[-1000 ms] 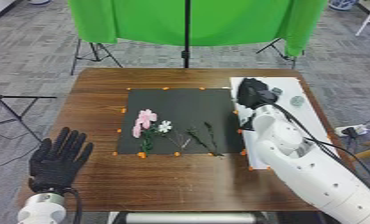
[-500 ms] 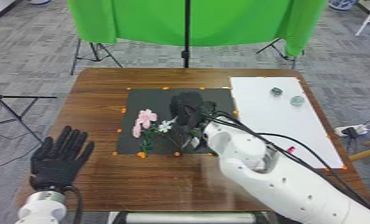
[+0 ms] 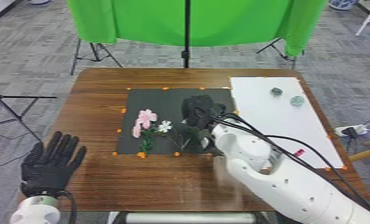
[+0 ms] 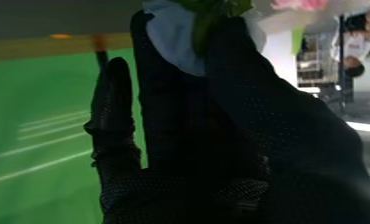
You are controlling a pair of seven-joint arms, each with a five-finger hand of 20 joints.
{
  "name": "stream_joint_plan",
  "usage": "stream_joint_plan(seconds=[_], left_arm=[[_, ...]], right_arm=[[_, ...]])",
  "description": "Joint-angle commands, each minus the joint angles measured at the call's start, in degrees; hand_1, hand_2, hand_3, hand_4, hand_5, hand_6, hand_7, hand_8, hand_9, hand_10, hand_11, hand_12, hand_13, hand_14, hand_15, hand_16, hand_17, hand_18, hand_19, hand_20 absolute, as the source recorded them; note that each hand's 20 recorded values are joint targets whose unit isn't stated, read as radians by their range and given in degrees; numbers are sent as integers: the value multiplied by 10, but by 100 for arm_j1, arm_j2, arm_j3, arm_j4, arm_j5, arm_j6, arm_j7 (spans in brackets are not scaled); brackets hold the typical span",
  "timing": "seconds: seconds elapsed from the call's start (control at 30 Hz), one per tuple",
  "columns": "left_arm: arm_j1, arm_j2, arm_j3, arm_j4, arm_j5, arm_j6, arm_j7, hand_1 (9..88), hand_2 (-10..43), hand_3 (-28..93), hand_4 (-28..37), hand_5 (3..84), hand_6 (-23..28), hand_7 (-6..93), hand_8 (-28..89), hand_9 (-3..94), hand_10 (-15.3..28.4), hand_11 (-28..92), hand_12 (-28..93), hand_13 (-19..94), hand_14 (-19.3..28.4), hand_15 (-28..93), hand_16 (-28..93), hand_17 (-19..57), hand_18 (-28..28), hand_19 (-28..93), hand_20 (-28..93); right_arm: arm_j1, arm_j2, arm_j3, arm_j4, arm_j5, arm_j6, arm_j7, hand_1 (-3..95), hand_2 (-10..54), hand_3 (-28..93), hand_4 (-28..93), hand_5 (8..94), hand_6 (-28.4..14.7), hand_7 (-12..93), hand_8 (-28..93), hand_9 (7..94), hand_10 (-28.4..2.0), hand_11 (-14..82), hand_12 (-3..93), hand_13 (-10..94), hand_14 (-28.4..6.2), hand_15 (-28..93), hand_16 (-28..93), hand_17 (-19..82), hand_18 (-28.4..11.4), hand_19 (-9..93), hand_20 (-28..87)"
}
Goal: Arrange flowers
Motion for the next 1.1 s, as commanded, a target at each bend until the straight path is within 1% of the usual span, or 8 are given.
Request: stream_joint_plan(seconds=[0.03,0.3,0.43,0.6,0.73,0.83,1.0,1.1], left_arm=[[-28,-50,-1,43,-51,73,29,276,211,759,-283,475,88,142,-86,406,150,219,125,315,141,381,-52,-45,142,331,177],[-63,-39,66,67,-19,54,-30,275,212,760,-283,476,89,143,-87,407,149,220,123,315,141,382,-55,-44,141,333,177],[-15,-41,23,53,0,41,-55,275,213,760,-283,477,88,143,-87,407,150,221,123,315,141,382,-55,-44,142,333,177],[-67,-5,26,84,20,57,-63,279,208,762,-283,489,73,132,-93,413,148,217,120,316,139,383,-55,-44,142,331,177],[-84,-3,53,101,35,29,-80,280,208,759,-283,488,75,125,-92,414,147,215,118,317,139,383,-55,-45,142,331,177],[4,-25,37,46,24,-4,-76,280,210,758,-283,488,76,122,-89,415,148,213,117,317,139,383,-55,-44,142,330,177],[-109,-44,123,117,26,17,-60,278,211,758,-283,486,77,121,-87,415,148,211,118,318,139,383,-56,-44,142,330,177],[-139,-66,133,141,33,25,-47,278,212,758,-283,486,78,122,-86,416,148,210,119,318,139,383,-56,-44,142,331,178]], right_arm=[[-86,2,70,-46,250,-45,128,630,-95,649,-283,714,0,203,-16,790,-96,61,352,673,-67,263,411,269,-204,754,388],[-81,-8,26,-111,458,46,286,615,-95,664,-283,658,-1,160,-110,744,-104,95,297,665,-73,283,395,266,-204,757,382],[-163,51,58,-222,529,-65,328,610,-95,669,-283,651,0,162,-124,733,-108,107,277,665,-76,289,389,265,-206,758,380],[-229,53,186,-298,570,-444,356,585,-95,689,-283,650,23,134,-131,670,-93,101,141,651,-92,297,368,260,-207,754,375],[-248,29,200,-352,619,-625,463,540,-95,737,-283,630,20,131,-129,623,-112,96,131,619,-106,359,286,251,-211,749,376],[-286,44,259,-407,632,-621,501,523,-95,754,-283,609,9,130,-127,594,-118,93,130,605,-110,381,254,246,-214,748,375],[-506,91,729,-406,884,-279,812,469,-95,763,-283,575,-11,122,-121,557,-119,92,129,581,-121,409,214,239,-217,747,367],[-726,194,1201,-538,1184,-6,1043,447,-95,746,-283,532,-22,115,-117,493,-121,80,119,541,-133,389,191,235,-218,737,350]])
